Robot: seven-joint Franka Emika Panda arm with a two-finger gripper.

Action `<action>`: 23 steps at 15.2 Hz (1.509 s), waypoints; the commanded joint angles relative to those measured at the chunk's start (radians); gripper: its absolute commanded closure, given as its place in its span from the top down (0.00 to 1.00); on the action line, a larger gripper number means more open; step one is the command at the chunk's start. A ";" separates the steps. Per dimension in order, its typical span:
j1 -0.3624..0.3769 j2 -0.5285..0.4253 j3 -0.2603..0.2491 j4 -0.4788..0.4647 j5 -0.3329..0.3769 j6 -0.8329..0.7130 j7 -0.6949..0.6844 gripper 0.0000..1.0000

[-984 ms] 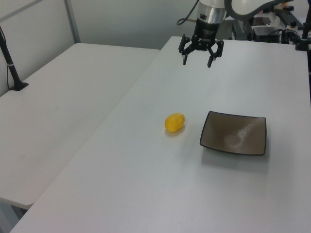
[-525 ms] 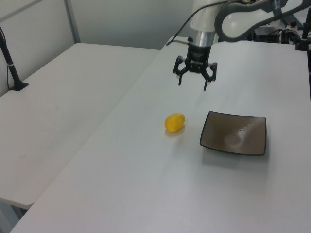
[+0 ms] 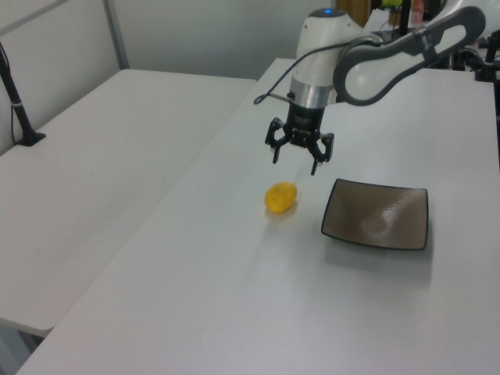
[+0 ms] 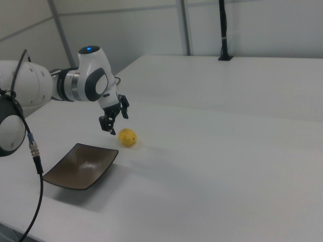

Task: Put potatoes on a ceramic plate
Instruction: 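Move the open gripper over the yellow potato and lower it, then close the gripper around the yellow potato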

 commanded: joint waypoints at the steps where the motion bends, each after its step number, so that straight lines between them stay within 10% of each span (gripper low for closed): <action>1: 0.004 0.073 0.036 0.028 -0.132 0.027 0.132 1.00; 16: 0.002 0.224 0.049 0.131 -0.279 0.077 0.203 0.99; 19: -0.002 0.225 0.056 0.125 -0.396 0.148 0.197 0.51; 23: -0.006 0.225 0.058 0.123 -0.412 0.154 0.194 0.45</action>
